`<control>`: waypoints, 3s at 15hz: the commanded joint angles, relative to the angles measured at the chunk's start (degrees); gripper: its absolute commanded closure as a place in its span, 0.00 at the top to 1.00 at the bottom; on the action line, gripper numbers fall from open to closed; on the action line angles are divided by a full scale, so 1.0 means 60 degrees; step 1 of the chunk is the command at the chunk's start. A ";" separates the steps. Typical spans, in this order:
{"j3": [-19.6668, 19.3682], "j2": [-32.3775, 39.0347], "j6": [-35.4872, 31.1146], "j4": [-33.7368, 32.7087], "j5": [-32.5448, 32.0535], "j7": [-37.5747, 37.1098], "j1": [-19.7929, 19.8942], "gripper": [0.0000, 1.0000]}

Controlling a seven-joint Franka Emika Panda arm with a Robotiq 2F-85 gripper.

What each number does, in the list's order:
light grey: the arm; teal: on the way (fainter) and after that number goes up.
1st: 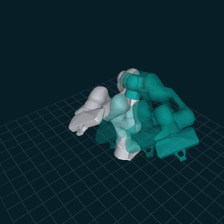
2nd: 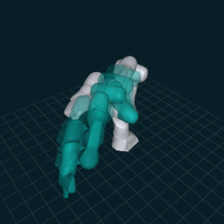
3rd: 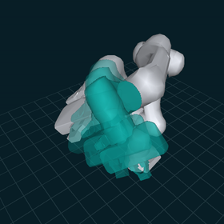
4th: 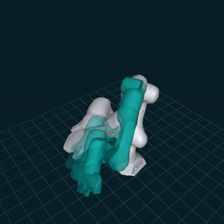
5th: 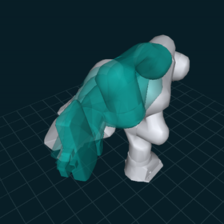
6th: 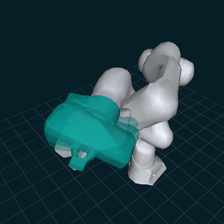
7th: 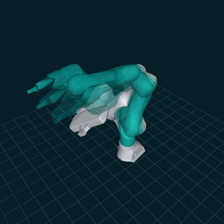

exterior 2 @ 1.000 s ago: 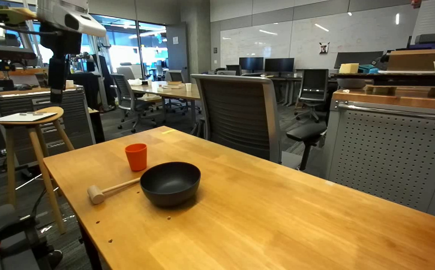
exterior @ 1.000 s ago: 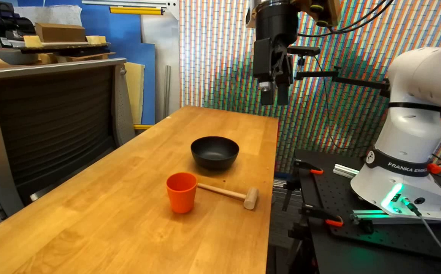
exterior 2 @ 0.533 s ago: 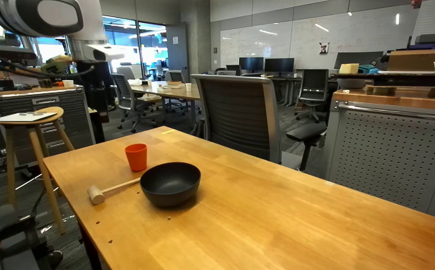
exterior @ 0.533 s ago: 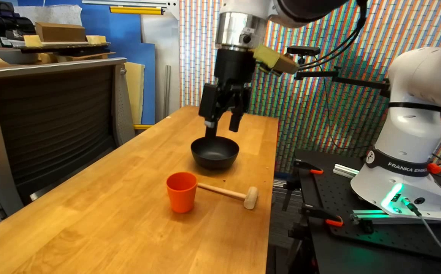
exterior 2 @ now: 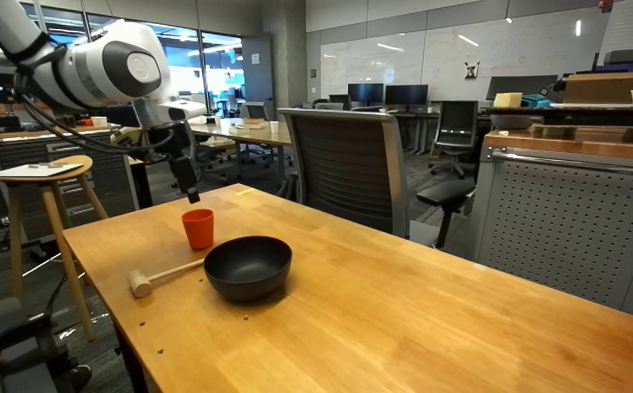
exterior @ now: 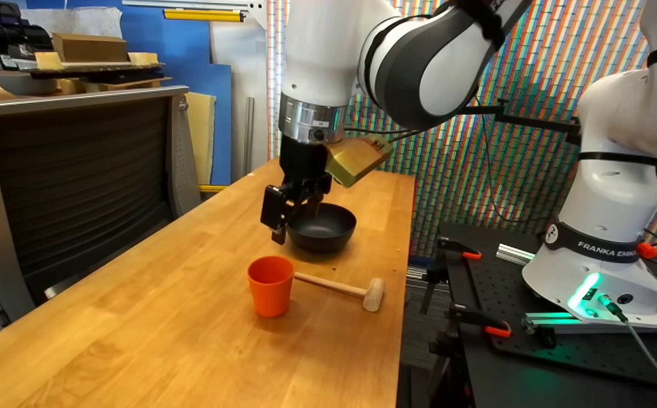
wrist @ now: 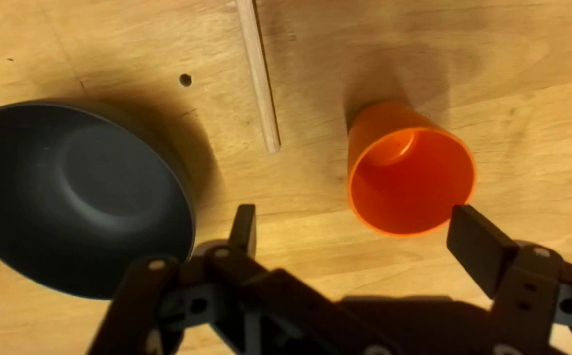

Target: Pick up the cup and place it in the bowl

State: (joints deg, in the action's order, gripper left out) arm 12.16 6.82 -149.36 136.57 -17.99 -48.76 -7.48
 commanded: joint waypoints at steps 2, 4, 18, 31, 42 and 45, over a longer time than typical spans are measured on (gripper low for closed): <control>-0.0734 0.1193 -0.0075 -0.0804 -0.0609 -0.0681 -0.0818 1.00; -0.0946 0.1628 -0.0037 -0.1038 -0.0582 -0.0673 -0.1134 0.75; -0.2001 0.2463 0.0320 -0.1722 -0.0394 -0.0585 -0.2210 0.06; -0.2760 -0.1074 0.1777 0.0768 -0.3590 -0.6414 -0.0788 0.06; -0.2239 0.1184 -0.0745 0.0802 0.1804 -0.3506 0.0699 0.06; -0.2078 0.1562 -0.0952 0.0333 0.2851 -0.2250 0.0722 0.34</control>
State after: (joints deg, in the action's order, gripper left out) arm -2.13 13.88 -154.01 141.99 -6.60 -69.25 -4.45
